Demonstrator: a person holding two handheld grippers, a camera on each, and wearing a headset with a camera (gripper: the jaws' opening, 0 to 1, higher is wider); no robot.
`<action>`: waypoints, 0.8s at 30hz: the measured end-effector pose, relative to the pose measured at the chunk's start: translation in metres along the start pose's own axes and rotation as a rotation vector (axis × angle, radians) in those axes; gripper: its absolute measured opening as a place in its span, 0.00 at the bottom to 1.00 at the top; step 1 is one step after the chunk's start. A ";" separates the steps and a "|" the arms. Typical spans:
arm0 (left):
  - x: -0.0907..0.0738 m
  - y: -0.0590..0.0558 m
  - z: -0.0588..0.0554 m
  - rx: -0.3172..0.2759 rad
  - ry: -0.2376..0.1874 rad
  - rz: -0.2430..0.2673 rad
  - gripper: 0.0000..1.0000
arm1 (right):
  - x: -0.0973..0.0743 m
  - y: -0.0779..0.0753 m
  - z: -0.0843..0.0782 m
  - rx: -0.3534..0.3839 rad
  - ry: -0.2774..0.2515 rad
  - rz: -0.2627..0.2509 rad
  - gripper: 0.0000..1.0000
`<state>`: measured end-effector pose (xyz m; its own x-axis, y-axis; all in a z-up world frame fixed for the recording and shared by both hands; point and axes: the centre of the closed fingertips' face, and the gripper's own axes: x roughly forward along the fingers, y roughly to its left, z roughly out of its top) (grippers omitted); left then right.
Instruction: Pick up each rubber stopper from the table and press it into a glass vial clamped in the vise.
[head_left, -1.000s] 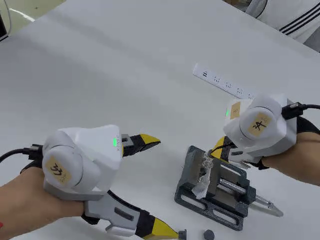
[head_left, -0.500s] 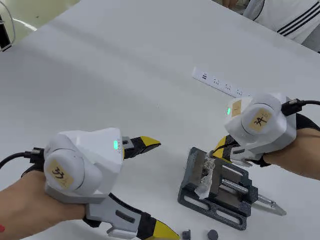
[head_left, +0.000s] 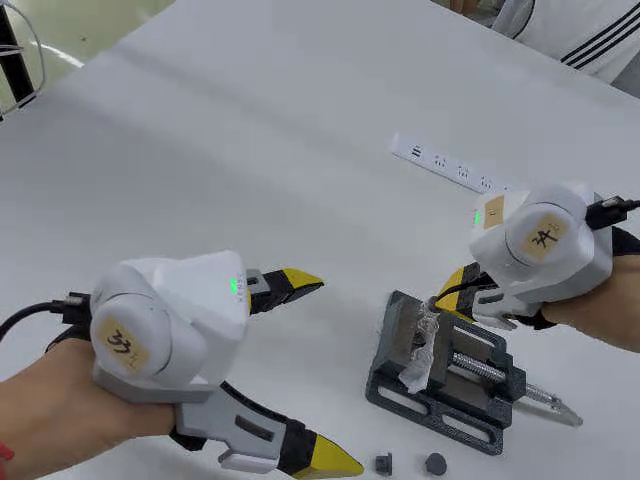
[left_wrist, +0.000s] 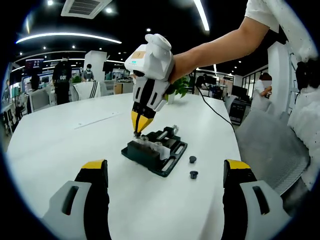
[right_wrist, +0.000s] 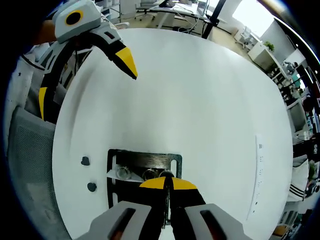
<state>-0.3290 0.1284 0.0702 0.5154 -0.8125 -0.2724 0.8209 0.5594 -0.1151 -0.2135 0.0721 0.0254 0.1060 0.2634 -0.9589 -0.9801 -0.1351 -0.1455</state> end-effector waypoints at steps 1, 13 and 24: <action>0.000 0.000 0.000 0.000 0.000 0.001 0.95 | 0.000 0.000 0.000 0.002 -0.003 0.000 0.00; -0.001 0.001 0.001 0.004 0.004 -0.006 0.95 | -0.001 -0.002 0.001 0.019 -0.020 0.011 0.00; -0.004 0.003 -0.001 0.010 0.008 -0.007 0.95 | 0.001 -0.002 0.002 0.028 -0.028 0.015 0.00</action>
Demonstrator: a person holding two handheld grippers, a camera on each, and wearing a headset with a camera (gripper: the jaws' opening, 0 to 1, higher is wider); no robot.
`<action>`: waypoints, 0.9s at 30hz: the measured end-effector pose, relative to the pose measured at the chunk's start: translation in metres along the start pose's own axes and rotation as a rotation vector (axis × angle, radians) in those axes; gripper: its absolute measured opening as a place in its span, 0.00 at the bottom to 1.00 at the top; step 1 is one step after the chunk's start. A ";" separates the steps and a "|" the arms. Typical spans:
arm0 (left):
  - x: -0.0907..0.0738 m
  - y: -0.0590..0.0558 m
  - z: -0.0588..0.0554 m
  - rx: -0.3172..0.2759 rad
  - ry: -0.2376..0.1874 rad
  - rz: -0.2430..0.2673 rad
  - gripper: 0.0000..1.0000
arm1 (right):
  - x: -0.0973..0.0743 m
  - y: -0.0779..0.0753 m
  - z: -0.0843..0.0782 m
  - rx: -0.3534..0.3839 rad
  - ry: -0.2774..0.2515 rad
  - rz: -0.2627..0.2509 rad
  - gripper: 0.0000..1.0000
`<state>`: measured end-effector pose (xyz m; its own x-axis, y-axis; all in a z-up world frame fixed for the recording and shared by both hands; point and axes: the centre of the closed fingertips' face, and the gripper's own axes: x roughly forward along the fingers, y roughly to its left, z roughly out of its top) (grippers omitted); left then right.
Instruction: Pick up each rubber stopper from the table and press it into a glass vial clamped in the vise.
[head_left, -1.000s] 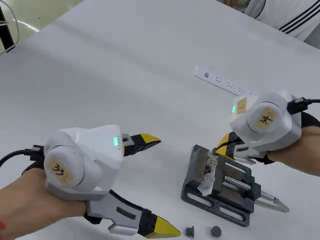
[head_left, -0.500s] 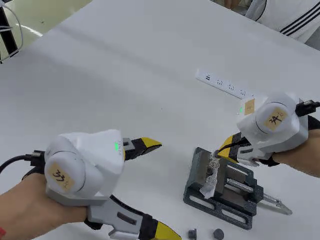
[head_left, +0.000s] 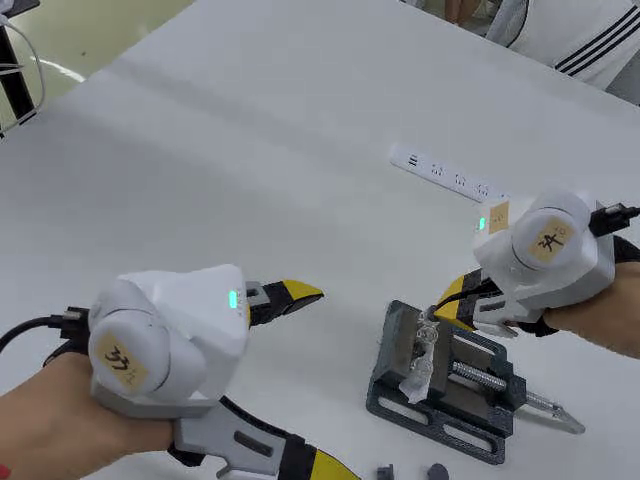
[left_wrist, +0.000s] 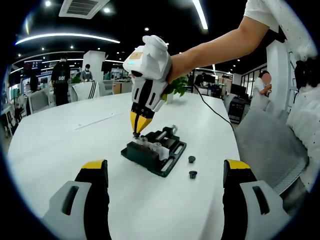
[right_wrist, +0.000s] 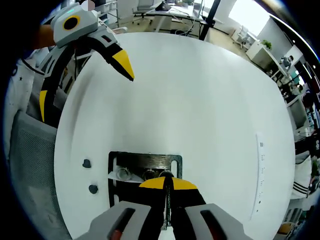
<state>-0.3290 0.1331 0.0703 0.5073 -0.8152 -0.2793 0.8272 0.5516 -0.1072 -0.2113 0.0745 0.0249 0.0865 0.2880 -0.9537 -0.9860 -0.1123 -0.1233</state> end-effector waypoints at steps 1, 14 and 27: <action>0.000 0.000 0.000 0.000 0.000 0.000 0.95 | 0.000 0.000 0.000 0.000 0.000 0.000 0.00; -0.002 -0.002 0.003 0.005 0.005 0.004 0.95 | -0.001 -0.003 0.000 0.021 -0.007 -0.014 0.04; -0.003 -0.002 0.004 0.014 0.010 -0.001 0.95 | -0.016 -0.004 0.002 0.054 -0.044 -0.038 0.10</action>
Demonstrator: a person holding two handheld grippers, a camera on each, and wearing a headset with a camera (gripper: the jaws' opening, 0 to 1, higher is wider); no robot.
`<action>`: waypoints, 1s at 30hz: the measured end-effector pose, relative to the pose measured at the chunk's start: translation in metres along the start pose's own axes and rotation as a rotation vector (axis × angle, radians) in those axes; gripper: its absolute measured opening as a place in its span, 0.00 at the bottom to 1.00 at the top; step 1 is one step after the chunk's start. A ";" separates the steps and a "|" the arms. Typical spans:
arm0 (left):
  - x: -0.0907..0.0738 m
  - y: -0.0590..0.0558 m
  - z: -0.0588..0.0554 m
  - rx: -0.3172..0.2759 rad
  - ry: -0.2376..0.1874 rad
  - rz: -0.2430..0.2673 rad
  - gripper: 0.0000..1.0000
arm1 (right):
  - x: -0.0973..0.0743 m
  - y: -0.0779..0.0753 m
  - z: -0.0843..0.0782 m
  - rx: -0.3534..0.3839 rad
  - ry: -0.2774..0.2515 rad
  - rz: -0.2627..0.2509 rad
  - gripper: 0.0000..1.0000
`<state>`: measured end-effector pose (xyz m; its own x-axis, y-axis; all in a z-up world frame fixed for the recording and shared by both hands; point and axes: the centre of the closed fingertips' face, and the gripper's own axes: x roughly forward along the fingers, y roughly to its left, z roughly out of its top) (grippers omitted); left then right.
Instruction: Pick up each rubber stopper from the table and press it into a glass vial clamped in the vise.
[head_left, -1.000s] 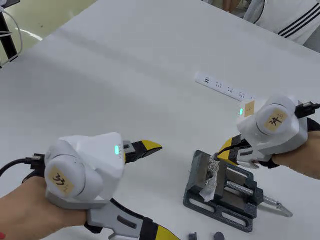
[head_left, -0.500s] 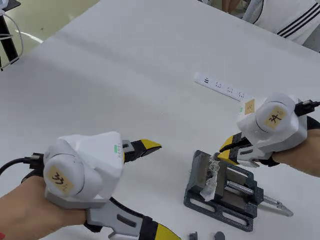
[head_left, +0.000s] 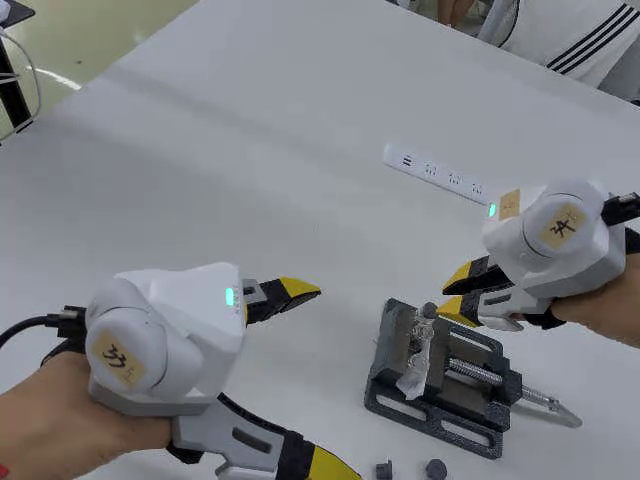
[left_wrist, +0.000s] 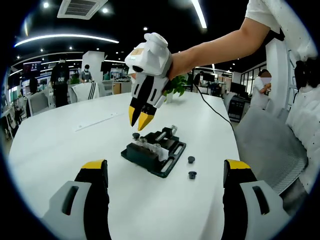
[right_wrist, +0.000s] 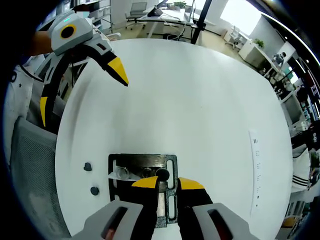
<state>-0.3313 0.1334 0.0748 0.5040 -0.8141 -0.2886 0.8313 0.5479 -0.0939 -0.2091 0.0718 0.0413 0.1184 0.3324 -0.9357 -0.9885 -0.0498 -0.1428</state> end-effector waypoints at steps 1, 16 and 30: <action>0.000 0.000 0.000 0.002 0.001 0.000 0.95 | -0.002 0.000 0.000 0.007 -0.009 -0.004 0.11; -0.002 -0.004 0.003 0.018 0.023 -0.013 0.96 | -0.024 0.006 -0.006 0.119 -0.105 -0.033 0.24; -0.002 -0.012 0.003 0.036 0.055 -0.030 0.96 | -0.046 0.021 -0.024 0.213 -0.180 -0.068 0.37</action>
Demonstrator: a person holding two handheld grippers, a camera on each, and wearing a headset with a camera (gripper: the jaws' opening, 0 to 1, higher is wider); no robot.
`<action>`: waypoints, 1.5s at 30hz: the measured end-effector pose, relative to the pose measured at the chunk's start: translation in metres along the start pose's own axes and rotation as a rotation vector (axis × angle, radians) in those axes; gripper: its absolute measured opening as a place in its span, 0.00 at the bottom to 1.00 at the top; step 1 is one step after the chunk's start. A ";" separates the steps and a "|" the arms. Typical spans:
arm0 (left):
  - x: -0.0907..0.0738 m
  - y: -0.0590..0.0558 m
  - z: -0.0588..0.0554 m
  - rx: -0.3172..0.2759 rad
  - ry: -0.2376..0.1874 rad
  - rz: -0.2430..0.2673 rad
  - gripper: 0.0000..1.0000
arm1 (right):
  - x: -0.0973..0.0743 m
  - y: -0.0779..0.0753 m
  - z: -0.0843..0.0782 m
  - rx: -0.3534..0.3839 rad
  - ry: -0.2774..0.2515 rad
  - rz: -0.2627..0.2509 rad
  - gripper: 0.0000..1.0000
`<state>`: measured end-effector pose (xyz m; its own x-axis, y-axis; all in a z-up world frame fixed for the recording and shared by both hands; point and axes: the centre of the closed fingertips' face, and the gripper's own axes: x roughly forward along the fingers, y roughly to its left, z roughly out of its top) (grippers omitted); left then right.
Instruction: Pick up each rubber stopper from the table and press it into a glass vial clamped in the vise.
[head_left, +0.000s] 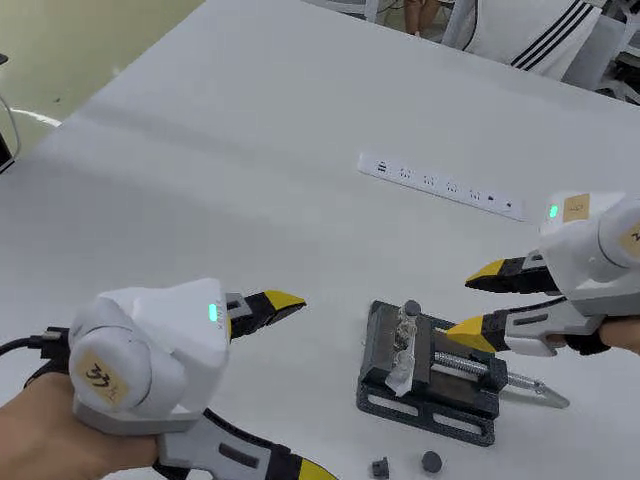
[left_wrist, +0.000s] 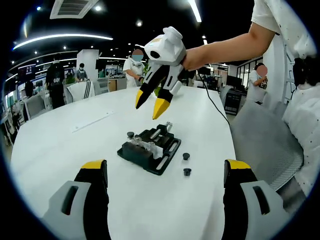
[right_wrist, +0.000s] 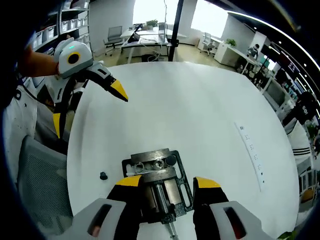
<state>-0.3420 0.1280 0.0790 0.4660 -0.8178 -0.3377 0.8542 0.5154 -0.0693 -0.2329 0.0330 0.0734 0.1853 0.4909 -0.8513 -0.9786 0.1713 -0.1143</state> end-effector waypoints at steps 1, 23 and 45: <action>0.000 -0.001 0.000 0.002 0.004 -0.003 0.96 | -0.003 0.002 -0.003 0.007 -0.003 -0.004 0.38; 0.003 -0.019 -0.009 0.032 0.087 -0.032 0.89 | -0.050 0.037 -0.051 0.122 -0.122 -0.048 0.57; 0.033 -0.038 -0.024 0.072 0.236 -0.087 0.62 | -0.077 0.078 -0.083 0.214 -0.283 -0.053 0.71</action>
<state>-0.3644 0.0871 0.0481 0.3301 -0.7715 -0.5439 0.9069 0.4190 -0.0438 -0.3310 -0.0625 0.0877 0.2818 0.6890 -0.6678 -0.9316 0.3630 -0.0186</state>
